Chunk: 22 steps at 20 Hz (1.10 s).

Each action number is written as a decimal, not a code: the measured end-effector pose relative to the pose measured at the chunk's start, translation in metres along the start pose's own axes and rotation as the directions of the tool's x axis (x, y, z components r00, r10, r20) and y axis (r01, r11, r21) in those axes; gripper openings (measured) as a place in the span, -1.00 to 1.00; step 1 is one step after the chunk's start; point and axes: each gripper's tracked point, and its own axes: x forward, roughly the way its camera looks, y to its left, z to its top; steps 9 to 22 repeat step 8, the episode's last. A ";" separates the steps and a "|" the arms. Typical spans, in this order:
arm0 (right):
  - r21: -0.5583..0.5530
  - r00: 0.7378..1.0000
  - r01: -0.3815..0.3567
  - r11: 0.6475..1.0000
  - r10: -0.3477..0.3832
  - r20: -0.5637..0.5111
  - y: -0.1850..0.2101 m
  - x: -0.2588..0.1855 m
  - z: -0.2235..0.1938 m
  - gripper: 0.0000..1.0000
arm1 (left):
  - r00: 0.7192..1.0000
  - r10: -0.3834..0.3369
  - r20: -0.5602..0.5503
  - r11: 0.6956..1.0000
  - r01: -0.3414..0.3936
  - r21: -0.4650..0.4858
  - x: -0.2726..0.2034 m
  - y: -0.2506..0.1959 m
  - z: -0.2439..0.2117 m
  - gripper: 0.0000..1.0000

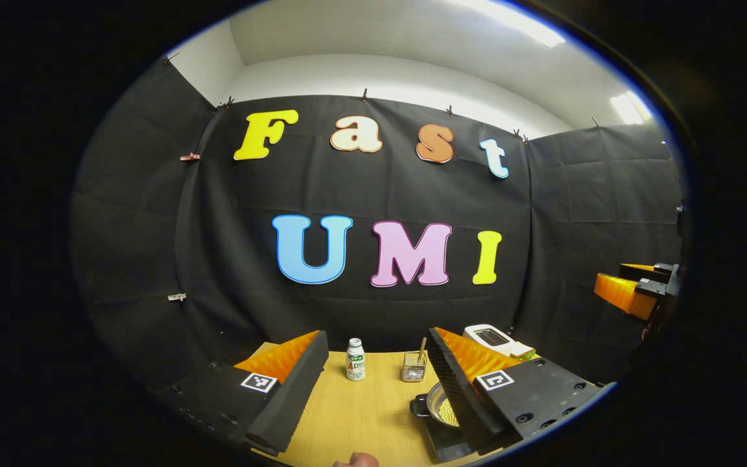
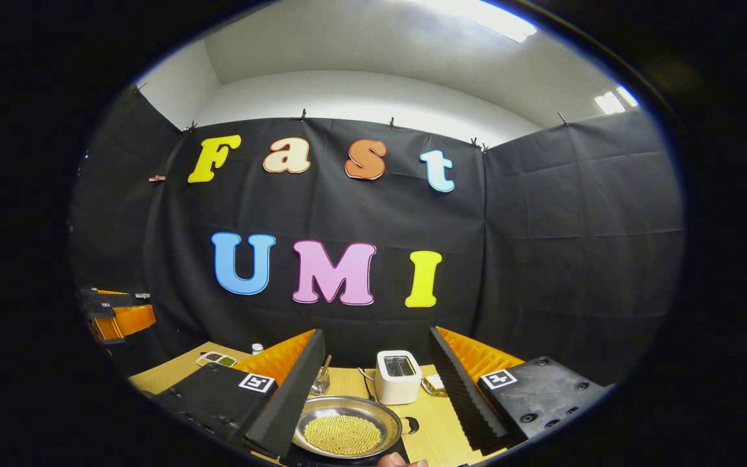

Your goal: First push the handle of the pot to place it horizontally, then grasp the pot with both hands and set it on the induction cooktop.

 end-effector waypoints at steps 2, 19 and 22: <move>0.006 1.000 -0.005 1.000 0.005 -0.007 0.001 -0.001 -0.002 0.99 | 1.000 0.001 0.006 1.000 -0.001 0.010 -0.002 0.000 0.001 0.91; 0.005 1.000 -0.014 1.000 0.014 -0.014 0.002 -0.002 -0.003 0.98 | 1.000 -0.010 0.002 1.000 0.010 0.011 -0.005 -0.005 0.001 0.92; 0.005 1.000 -0.014 1.000 0.014 -0.014 0.002 -0.002 -0.003 0.98 | 1.000 -0.010 0.002 1.000 0.010 0.011 -0.005 -0.005 0.001 0.92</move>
